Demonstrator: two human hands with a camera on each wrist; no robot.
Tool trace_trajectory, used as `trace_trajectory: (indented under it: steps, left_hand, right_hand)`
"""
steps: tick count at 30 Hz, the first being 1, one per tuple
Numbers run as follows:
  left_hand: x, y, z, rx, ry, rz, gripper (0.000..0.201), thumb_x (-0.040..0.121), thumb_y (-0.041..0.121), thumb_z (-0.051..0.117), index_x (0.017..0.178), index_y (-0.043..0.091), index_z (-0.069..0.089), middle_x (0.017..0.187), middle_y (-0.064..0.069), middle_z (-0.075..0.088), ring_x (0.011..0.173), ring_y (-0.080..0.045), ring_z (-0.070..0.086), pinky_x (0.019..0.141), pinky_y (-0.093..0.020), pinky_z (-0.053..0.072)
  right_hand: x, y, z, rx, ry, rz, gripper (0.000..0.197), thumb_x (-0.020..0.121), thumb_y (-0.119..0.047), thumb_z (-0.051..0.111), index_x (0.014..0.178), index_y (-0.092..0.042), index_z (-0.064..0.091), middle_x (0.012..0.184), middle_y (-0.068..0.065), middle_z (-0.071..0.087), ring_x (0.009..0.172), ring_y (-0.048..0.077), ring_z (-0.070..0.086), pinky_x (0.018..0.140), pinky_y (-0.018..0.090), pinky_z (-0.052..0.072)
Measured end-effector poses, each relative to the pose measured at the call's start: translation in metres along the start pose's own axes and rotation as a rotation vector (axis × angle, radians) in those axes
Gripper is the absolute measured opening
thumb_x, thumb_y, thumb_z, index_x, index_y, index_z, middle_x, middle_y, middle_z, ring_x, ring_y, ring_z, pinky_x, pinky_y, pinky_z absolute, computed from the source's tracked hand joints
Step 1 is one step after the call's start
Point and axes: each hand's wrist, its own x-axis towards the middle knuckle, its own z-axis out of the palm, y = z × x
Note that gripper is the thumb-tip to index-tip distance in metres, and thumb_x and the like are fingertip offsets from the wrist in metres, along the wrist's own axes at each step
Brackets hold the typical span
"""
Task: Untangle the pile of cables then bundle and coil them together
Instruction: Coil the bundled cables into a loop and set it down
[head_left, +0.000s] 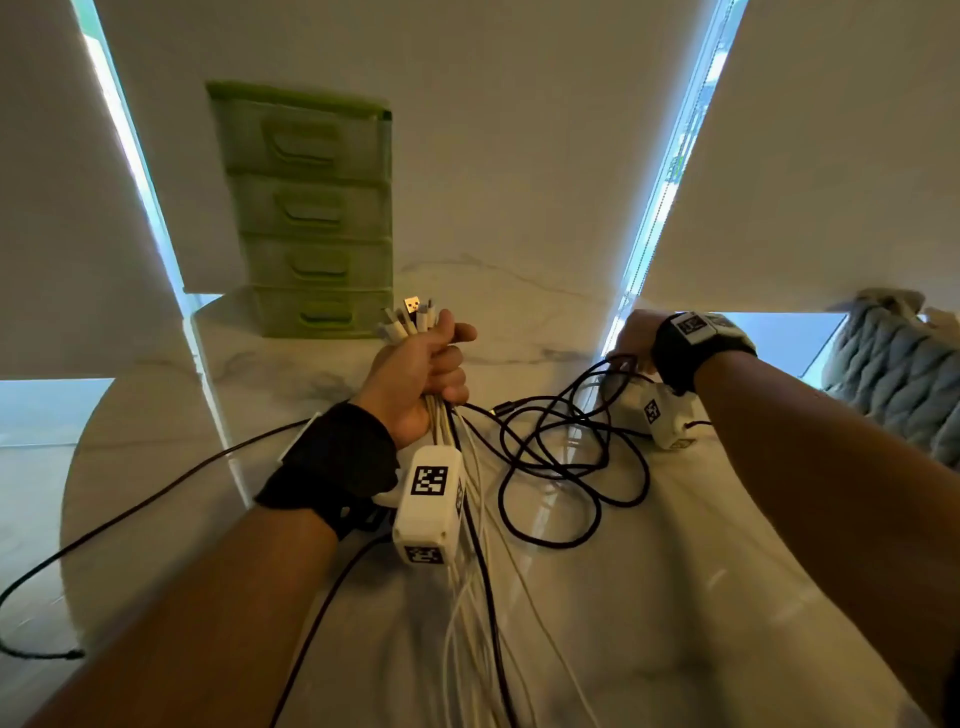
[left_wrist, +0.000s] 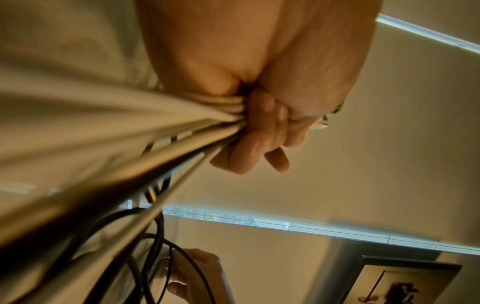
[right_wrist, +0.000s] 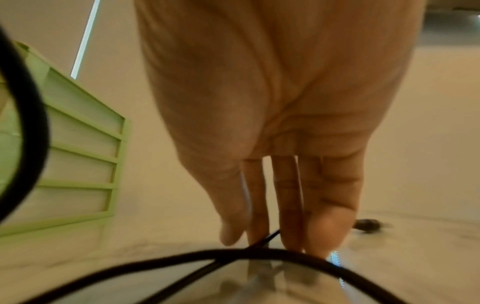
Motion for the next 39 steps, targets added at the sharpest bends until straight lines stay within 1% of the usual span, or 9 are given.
trace_trajectory:
  steps: [2,4,10,14,21,28,33,37,39]
  left_hand:
    - [-0.001,0.000,0.001,0.001,0.004,-0.003,0.033,0.102,0.033,0.040,0.086,0.009,0.056,0.043,0.010,0.023,0.033,-0.003,0.022,0.035,-0.018,0.029]
    - [-0.002,0.000,0.002,0.003,0.007,-0.007,0.032,0.102,0.033,0.040,0.087,0.009,0.055,0.043,0.010,0.023,0.033,-0.003,0.022,0.035,-0.018,0.029]
    - [-0.008,0.003,0.003,-0.026,-0.005,-0.014,0.030,0.103,0.030,0.039,0.091,0.010,0.057,0.043,0.010,0.023,0.034,-0.003,0.022,0.036,-0.017,0.029]
    - [-0.012,0.008,0.007,-0.097,-0.033,0.026,0.026,0.103,0.028,0.038,0.101,0.012,0.059,0.043,0.010,0.023,0.033,-0.002,0.021,0.036,-0.016,0.028]
    - [-0.013,0.014,0.006,-0.182,-0.053,0.112,0.028,0.102,0.029,0.039,0.112,0.013,0.059,0.043,0.010,0.022,0.034,-0.002,0.022,0.036,-0.016,0.029]
    - [-0.011,0.015,0.004,-0.181,-0.022,0.195,0.025,0.101,0.029,0.040,0.094,0.012,0.057,0.046,0.009,0.025,0.036,-0.003,0.023,0.039,-0.017,0.028]
    - [-0.009,0.026,-0.002,-0.346,0.013,0.285,0.028,0.098,0.033,0.043,0.081,0.014,0.055,0.067,0.002,0.047,0.037,-0.003,0.030,0.043,-0.016,0.034]
    - [-0.006,0.025,-0.009,-0.448,-0.008,0.292,0.033,0.090,0.040,0.050,0.067,0.019,0.062,0.068,0.005,0.053,0.054,-0.008,0.047,0.065,-0.026,0.048]
    - [-0.005,0.025,-0.010,-0.499,-0.025,0.295,0.036,0.088,0.040,0.051,0.060,0.020,0.063,0.068,0.005,0.054,0.066,-0.010,0.054,0.078,-0.031,0.048]
  right_hand:
    - [0.009,0.006,0.003,-0.152,0.064,0.025,0.027,0.066,-0.037,0.074,0.068,-0.013,0.063,0.066,0.006,0.064,0.062,0.023,0.062,0.063,0.029,0.054]
    - [0.001,0.004,-0.002,-0.054,0.178,0.024,0.024,0.074,-0.028,0.078,0.085,-0.009,0.068,0.076,0.006,0.064,0.068,0.022,0.062,0.061,0.025,0.050]
    - [-0.081,-0.027,-0.050,1.061,0.292,-0.308,0.033,0.079,0.006,0.071,0.093,-0.016,0.051,0.091,0.015,0.066,0.080,0.031,0.070,0.073,0.041,0.059]
    - [-0.144,-0.062,-0.048,0.768,0.291,-0.575,0.019,0.083,-0.007,0.072,0.094,-0.019,0.062,0.084,0.001,0.068,0.076,0.018,0.071,0.070,0.029,0.056]
    - [-0.154,-0.108,-0.010,0.324,0.134,-0.592,0.014,0.088,-0.017,0.067,0.089,-0.030,0.071,0.073,-0.012,0.062,0.067,0.003,0.057,0.064,0.017,0.039]
    - [-0.139,-0.102,-0.012,0.203,-0.103,-0.519,0.005,0.086,-0.026,0.069,0.085,-0.028,0.072,0.072,-0.005,0.067,0.070,0.009,0.059,0.080,0.028,0.046]
    - [-0.103,-0.075,-0.008,0.035,-0.136,-0.323,0.009,0.082,-0.026,0.072,0.089,-0.023,0.075,0.092,-0.008,0.069,0.096,0.013,0.059,0.095,0.034,0.043]
    - [-0.065,-0.060,-0.023,-0.339,-0.161,-0.160,0.036,0.084,-0.053,0.064,0.070,-0.020,0.064,0.079,-0.003,0.061,0.078,0.015,0.056,0.070,0.023,0.045]
    - [-0.049,-0.046,-0.046,-0.257,-0.104,-0.129,0.042,0.084,-0.061,0.059,0.071,-0.023,0.072,0.081,-0.003,0.064,0.082,0.016,0.058,0.074,0.026,0.045]
